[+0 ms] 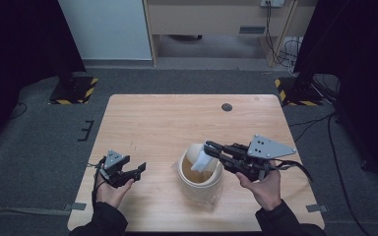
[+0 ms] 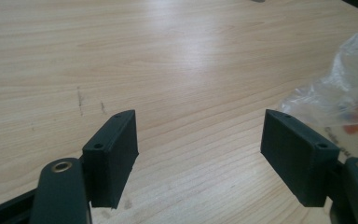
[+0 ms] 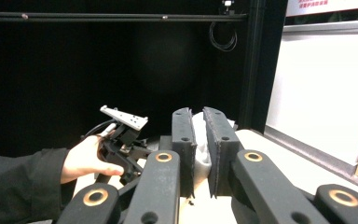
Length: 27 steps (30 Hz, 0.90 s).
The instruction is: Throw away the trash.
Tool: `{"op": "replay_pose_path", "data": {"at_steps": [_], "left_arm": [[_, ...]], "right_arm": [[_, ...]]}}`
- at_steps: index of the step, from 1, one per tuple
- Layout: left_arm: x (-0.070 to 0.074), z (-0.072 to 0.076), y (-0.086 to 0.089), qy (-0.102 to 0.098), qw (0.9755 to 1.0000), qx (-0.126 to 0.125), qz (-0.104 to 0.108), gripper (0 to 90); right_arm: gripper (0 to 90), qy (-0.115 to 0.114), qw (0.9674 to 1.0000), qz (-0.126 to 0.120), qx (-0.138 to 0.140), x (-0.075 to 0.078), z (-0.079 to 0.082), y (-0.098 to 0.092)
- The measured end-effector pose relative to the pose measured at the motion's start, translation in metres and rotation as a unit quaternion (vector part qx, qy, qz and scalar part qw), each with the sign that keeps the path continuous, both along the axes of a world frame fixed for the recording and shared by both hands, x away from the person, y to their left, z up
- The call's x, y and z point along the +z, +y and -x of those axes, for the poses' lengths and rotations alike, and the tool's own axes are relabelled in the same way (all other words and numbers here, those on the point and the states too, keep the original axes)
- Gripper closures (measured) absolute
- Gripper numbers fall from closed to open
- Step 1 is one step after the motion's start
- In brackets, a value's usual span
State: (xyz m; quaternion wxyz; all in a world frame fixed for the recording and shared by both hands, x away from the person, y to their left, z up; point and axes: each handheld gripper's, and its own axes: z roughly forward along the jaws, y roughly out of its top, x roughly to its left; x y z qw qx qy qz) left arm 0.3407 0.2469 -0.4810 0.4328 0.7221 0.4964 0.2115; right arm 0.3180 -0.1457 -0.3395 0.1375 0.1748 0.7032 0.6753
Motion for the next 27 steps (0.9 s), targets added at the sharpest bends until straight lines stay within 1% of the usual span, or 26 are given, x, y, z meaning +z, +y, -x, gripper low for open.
{"op": "replay_pose_path", "data": {"at_steps": [3, 6, 8, 11, 16, 21, 27], "left_arm": [[-0.002, -0.001, 0.001, 0.007, 1.0, 0.003, 0.0, 27.0], [-0.002, -0.002, 0.0, 0.007, 1.0, 0.003, 0.002, 26.6], [-0.003, -0.002, 0.0, 0.008, 1.0, 0.002, 0.003, 26.3], [-0.003, -0.002, 0.0, 0.01, 0.9999, 0.002, 0.004, 26.2], [-0.003, -0.002, 0.001, 0.011, 0.9999, 0.003, 0.006, 26.2], [-0.004, -0.003, 0.001, 0.014, 0.9999, 0.001, 0.008, 26.2], [-0.003, -0.003, 0.002, 0.014, 0.9998, 0.003, 0.011, 26.4]], "right_arm": [[83.4, -0.001, 1.0, 0.008, 0.002, -0.004, 0.001, 0.004], [83.4, -0.001, 0.9999, 0.014, 0.006, -0.007, 0.002, 0.007], [83.3, -0.002, 0.9997, 0.025, 0.007, -0.01, 0.002, 0.01], [83.3, -0.003, 0.9993, 0.035, 0.009, -0.015, 0.003, 0.013], [83.3, -0.01, 0.9985, 0.052, 0.009, -0.021, 0.002, 0.017], [83.3, -0.018, 0.9979, 0.061, 0.007, -0.024, 0.002, 0.017], [83.2, -0.028, 0.9962, 0.082, 0.011, -0.03, 0.004, 0.02]]}}
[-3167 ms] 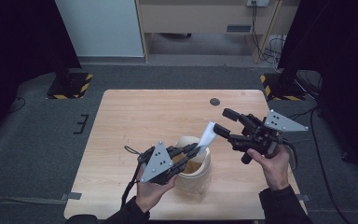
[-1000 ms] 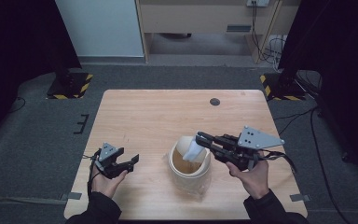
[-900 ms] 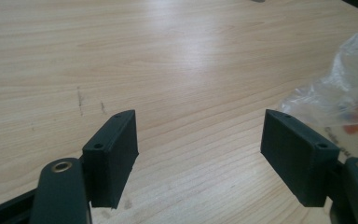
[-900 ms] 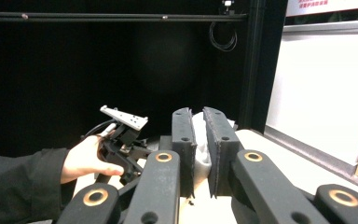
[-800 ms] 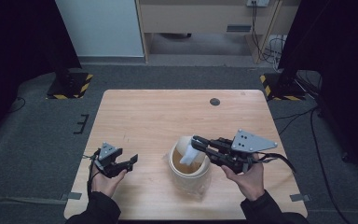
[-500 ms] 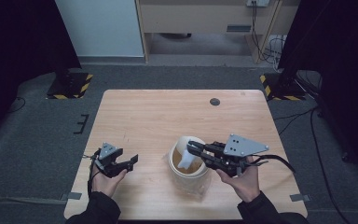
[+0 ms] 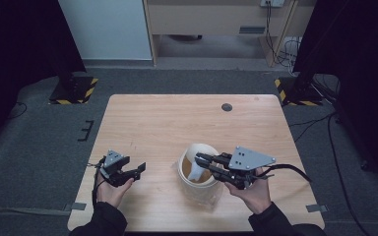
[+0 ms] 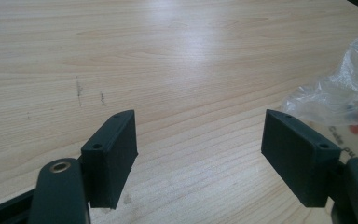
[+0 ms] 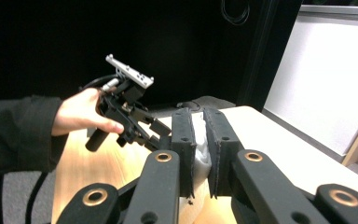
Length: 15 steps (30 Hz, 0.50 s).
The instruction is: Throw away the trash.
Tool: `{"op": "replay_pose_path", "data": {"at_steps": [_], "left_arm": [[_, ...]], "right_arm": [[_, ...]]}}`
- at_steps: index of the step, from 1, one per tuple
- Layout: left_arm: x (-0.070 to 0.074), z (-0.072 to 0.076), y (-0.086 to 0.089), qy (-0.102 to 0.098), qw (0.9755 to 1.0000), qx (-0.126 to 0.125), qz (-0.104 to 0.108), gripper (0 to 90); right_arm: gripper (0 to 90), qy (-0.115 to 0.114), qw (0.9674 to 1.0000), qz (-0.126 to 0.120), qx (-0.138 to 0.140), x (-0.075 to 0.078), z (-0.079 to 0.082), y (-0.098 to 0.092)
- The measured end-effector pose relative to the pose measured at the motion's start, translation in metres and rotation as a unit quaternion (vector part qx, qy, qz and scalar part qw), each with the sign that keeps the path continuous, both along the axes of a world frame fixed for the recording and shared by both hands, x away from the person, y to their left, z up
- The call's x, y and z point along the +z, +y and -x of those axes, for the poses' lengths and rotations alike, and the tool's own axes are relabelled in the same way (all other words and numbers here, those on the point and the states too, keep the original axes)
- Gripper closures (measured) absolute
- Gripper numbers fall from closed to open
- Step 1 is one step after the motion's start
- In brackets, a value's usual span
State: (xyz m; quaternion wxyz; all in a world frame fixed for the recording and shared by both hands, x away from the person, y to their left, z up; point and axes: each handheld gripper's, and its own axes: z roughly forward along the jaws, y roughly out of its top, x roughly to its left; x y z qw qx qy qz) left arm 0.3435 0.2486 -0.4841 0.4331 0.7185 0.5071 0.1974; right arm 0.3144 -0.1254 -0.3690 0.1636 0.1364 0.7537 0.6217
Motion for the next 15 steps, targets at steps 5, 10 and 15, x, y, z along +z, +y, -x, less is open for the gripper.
{"op": "replay_pose_path", "data": {"at_steps": [5, 10, 15], "left_arm": [[0.0, 0.0, 0.0, 0.0, 1.0, 0.0, 0.0, 26.7], [0.0, 0.0, 0.0, 0.001, 1.0, 0.0, 0.0, 26.9], [0.0, 0.0, 0.0, 0.001, 1.0, 0.001, 0.0, 27.0]], "right_arm": [[83.2, -0.013, 0.9997, 0.019, 0.001, -0.004, 0.002, 0.002], [83.2, -0.026, 0.9991, 0.033, 0.001, -0.007, 0.005, 0.003], [83.3, -0.036, 0.9984, 0.044, 0.001, -0.011, 0.007, 0.004]]}}
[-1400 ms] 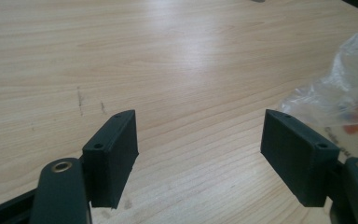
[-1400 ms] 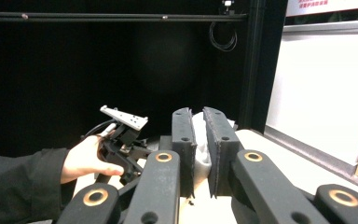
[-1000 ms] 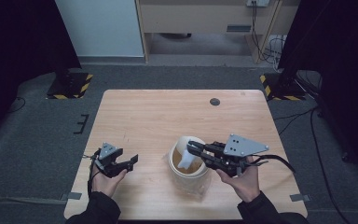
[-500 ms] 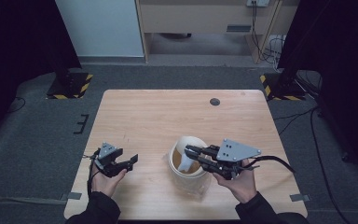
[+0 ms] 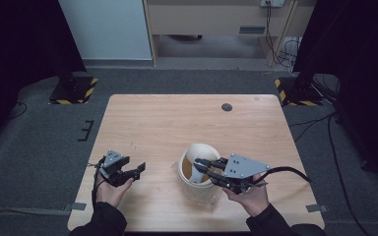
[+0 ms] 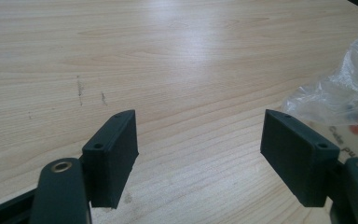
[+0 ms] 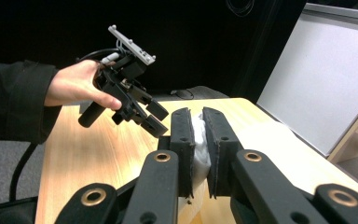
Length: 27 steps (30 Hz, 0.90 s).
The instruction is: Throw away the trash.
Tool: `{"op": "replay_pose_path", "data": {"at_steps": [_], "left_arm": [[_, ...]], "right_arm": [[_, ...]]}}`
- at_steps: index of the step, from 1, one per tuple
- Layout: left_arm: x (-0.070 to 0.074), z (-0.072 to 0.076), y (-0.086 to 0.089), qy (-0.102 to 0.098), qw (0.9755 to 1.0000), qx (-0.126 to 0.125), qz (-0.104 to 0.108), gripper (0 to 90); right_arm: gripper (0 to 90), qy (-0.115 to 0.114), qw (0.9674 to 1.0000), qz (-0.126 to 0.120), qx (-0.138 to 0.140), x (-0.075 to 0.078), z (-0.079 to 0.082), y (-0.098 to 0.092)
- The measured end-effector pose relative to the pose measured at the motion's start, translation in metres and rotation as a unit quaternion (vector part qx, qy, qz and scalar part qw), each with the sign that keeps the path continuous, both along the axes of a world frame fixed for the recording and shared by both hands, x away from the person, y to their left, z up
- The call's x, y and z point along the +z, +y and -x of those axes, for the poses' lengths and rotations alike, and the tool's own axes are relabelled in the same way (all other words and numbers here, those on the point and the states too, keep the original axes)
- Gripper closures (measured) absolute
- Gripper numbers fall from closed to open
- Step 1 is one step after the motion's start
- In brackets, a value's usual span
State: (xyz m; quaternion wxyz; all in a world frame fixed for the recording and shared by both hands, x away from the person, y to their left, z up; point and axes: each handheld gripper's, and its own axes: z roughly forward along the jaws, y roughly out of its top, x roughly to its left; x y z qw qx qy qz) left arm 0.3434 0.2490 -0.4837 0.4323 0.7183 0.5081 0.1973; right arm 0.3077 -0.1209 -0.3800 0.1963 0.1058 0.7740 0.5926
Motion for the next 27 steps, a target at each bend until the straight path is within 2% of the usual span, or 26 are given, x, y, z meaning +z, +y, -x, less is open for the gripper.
{"op": "replay_pose_path", "data": {"at_steps": [5, 9, 21, 27], "left_arm": [[0.0, 0.0, 0.0, 0.001, 1.0, 0.0, 0.0, 27.0], [0.0, 0.0, 0.0, 0.001, 1.0, 0.0, 0.0, 27.0], [0.0, 0.0, 0.0, 0.002, 1.0, 0.0, 0.0, 27.0], [0.0, 0.0, 0.0, 0.003, 1.0, 0.0, 0.0, 27.0]], "right_arm": [[83.3, -0.012, 0.9999, 0.001, -0.003, 0.0, 0.001, -0.001], [83.4, -0.019, 0.9997, 0.014, -0.003, -0.004, 0.001, 0.001], [82.6, 0.005, 0.9993, 0.036, 0.005, -0.011, 0.001, 0.006], [83.1, 0.008, 0.9991, 0.04, 0.008, -0.011, 0.002, 0.006]]}}
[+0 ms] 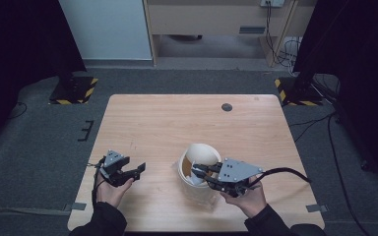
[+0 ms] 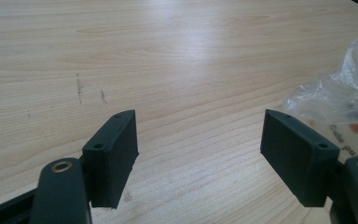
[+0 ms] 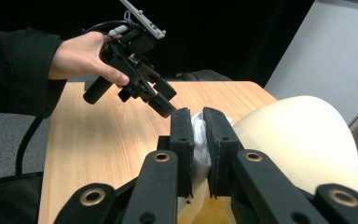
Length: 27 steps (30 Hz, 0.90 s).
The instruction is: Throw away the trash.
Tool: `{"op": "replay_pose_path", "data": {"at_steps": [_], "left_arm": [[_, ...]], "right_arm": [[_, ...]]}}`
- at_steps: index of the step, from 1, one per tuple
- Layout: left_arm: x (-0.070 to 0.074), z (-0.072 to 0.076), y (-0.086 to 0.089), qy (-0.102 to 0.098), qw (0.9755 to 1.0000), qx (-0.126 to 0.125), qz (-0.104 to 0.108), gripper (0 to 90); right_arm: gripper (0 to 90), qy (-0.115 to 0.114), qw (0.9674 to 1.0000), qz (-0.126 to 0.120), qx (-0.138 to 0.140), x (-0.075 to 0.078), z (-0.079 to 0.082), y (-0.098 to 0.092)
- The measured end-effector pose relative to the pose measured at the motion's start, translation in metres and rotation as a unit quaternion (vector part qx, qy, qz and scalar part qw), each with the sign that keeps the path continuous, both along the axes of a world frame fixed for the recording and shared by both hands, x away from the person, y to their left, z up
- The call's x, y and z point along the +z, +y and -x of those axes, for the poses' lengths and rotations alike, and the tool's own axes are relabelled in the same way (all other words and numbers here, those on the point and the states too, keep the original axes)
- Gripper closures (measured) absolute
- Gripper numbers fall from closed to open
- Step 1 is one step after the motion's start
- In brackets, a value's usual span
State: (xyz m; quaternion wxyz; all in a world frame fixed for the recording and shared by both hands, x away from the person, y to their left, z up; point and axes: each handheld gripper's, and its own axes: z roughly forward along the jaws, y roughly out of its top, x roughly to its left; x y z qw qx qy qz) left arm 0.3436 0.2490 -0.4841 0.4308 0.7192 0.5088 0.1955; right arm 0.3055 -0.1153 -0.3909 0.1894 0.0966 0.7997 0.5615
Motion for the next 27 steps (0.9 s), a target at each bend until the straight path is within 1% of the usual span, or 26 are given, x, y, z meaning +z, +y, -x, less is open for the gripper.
{"op": "replay_pose_path", "data": {"at_steps": [2, 5, 7, 9, 11, 13, 17, 18, 21, 23, 24, 27], "left_arm": [[0.0, 0.0, 0.0, 0.0, 1.0, 0.0, 0.0, 27.0], [0.0, 0.0, 0.0, -0.001, 1.0, 0.001, -0.001, 27.1], [0.0, 0.0, 0.0, 0.0, 1.0, 0.0, -0.001, 27.2], [0.0, 0.0, 0.0, 0.0, 1.0, 0.0, -0.001, 27.2], [0.0, 0.0, 0.0, -0.001, 1.0, 0.0, -0.001, 27.3], [0.0, 0.0, 0.001, 0.0, 1.0, 0.001, -0.001, 27.3], [0.0, 0.0, 0.0, -0.001, 1.0, 0.001, -0.001, 27.3], [0.0, 0.0, 0.0, -0.001, 1.0, 0.001, -0.001, 27.3], [0.0, 0.0, 0.0, 0.0, 1.0, 0.0, -0.001, 27.3], [0.0, 0.0, 0.0, 0.0, 1.0, 0.0, -0.001, 27.3], [0.0, 0.0, 0.0, 0.001, 1.0, 0.0, -0.001, 27.3], [0.0, 0.0, 0.0, 0.0, 1.0, 0.0, -0.001, 27.3]], "right_arm": [[83.4, -0.005, 1.0, -0.006, -0.004, 0.001, 0.0, 0.0], [83.7, -0.021, 0.9993, -0.028, -0.013, 0.003, 0.001, -0.002], [83.9, -0.03, 0.9988, -0.034, -0.018, 0.004, 0.002, -0.003], [84.0, -0.044, 0.9982, -0.033, -0.023, 0.002, 0.003, -0.002], [84.0, -0.048, 0.9985, -0.019, -0.021, -0.002, 0.003, 0.0], [84.1, -0.046, 0.9987, -0.007, -0.019, -0.007, 0.004, 0.003], [84.1, -0.043, 0.9989, 0.0, -0.017, -0.011, 0.006, 0.005], [84.1, -0.04, 0.9991, 0.001, -0.016, -0.012, 0.006, 0.004], [84.0, -0.022, 0.9996, 0.0, -0.019, -0.015, 0.007, 0.001], [83.9, -0.009, 0.9997, 0.008, -0.02, -0.017, 0.007, 0.0], [83.8, -0.005, 0.9997, 0.017, -0.019, -0.019, 0.007, 0.0], [83.7, -0.004, 0.9995, 0.024, -0.018, -0.022, 0.007, 0.002]]}}
